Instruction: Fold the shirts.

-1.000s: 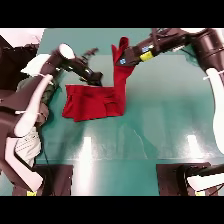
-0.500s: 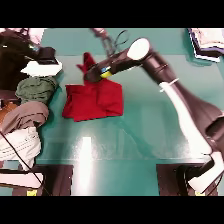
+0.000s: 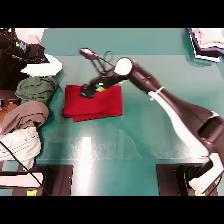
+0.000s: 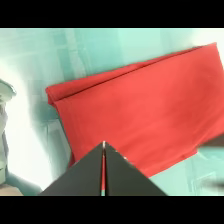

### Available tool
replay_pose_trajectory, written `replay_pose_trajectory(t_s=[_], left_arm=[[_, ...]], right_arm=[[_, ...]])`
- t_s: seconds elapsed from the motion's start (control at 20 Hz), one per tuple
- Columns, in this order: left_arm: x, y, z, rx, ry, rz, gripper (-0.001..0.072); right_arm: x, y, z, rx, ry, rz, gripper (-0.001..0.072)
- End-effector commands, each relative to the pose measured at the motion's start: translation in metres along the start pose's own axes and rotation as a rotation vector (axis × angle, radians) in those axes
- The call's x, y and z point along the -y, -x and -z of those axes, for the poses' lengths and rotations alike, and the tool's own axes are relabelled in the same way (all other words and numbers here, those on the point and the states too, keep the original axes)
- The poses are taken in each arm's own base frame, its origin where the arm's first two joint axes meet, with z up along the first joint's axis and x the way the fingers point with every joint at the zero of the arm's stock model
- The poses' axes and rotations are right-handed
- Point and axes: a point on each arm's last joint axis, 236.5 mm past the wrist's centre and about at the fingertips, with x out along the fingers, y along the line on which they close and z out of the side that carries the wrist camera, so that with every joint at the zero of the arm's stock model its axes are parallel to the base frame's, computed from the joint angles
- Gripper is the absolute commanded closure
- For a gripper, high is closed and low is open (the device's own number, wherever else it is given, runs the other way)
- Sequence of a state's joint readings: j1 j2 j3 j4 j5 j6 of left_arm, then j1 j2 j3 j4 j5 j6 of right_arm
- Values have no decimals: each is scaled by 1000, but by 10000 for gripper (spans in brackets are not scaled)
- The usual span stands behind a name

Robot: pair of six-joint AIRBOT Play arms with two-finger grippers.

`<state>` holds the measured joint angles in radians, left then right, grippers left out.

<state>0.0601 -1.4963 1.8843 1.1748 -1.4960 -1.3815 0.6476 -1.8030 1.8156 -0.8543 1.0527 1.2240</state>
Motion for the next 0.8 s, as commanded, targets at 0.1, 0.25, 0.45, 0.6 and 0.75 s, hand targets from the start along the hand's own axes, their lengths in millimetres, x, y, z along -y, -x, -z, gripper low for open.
replay_pose_trajectory(t_s=[0.1,0.25,0.45,0.6,0.75], left_arm=[[0,0,2,-8,-1,2,684],[3,0,2,-6,-3,9,684],[3,0,1,-4,-14,8,684],[3,0,1,-4,-30,9,684],[3,0,2,-6,-29,10,684]], right_arm=[[97,67,99,-111,-301,127,260],[144,94,137,-78,-484,193,87],[157,79,143,14,-733,81,28],[155,40,141,-5,-767,31,37],[151,4,113,38,-758,-3,72]])
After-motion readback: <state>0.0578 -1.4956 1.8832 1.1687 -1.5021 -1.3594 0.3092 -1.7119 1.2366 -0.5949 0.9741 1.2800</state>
